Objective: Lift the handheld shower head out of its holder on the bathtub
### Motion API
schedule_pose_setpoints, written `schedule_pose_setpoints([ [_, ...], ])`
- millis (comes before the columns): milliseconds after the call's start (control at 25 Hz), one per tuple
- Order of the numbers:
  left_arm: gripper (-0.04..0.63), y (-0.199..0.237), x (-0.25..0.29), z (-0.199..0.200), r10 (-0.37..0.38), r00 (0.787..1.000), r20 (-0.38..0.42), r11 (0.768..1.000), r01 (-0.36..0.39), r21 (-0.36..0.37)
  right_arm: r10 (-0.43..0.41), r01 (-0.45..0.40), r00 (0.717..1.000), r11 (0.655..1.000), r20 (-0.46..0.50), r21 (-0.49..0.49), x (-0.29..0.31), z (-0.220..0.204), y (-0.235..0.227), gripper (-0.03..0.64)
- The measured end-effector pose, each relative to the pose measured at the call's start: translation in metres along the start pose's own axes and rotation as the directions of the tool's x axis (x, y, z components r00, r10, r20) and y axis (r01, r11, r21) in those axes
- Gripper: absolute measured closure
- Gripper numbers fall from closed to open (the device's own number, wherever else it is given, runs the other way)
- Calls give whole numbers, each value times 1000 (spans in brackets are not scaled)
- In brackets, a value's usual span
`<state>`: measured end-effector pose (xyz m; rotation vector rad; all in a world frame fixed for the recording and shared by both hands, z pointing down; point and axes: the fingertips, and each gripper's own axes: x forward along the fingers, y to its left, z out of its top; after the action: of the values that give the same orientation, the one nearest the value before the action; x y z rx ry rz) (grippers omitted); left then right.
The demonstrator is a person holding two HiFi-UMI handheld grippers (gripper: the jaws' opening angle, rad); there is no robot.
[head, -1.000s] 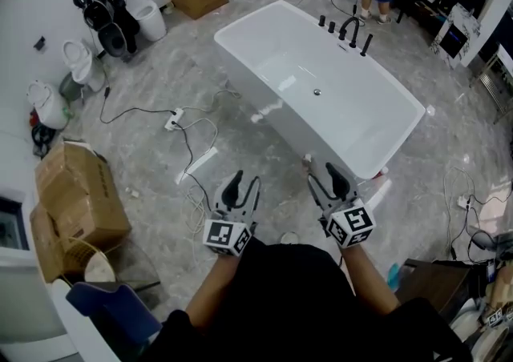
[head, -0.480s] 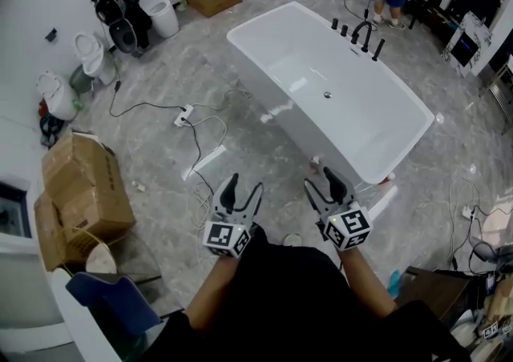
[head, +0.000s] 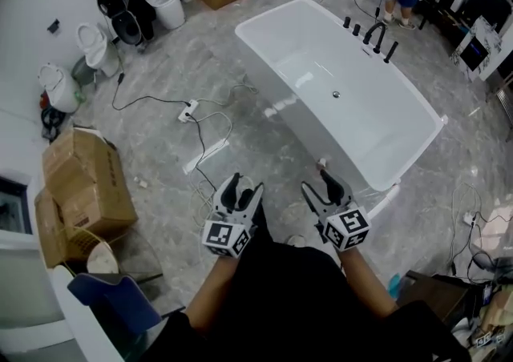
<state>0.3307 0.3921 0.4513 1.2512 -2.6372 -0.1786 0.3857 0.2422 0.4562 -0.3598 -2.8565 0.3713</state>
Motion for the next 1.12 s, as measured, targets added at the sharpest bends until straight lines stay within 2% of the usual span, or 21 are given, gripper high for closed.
schedule_pose_setpoints([
  [240, 334, 35, 61, 2, -76, 997, -3, 997, 76, -35, -26, 26, 999, 1000, -47, -1, 57, 2, -25, 400],
  [480, 334, 80, 127, 21, -154, 988, 6, 988, 154, -33, -86, 83, 993, 996, -77, -37, 132, 28, -61, 400],
  [800, 334, 190, 188, 70, -175, 984, 21, 984, 176, -15, -136, 136, 990, 990, -23, -33, 237, 79, -82, 400],
  [1120, 334, 285, 223, 97, -162, 986, 31, 987, 163, -13, -168, 166, 984, 985, -61, -44, 320, 99, -96, 399],
])
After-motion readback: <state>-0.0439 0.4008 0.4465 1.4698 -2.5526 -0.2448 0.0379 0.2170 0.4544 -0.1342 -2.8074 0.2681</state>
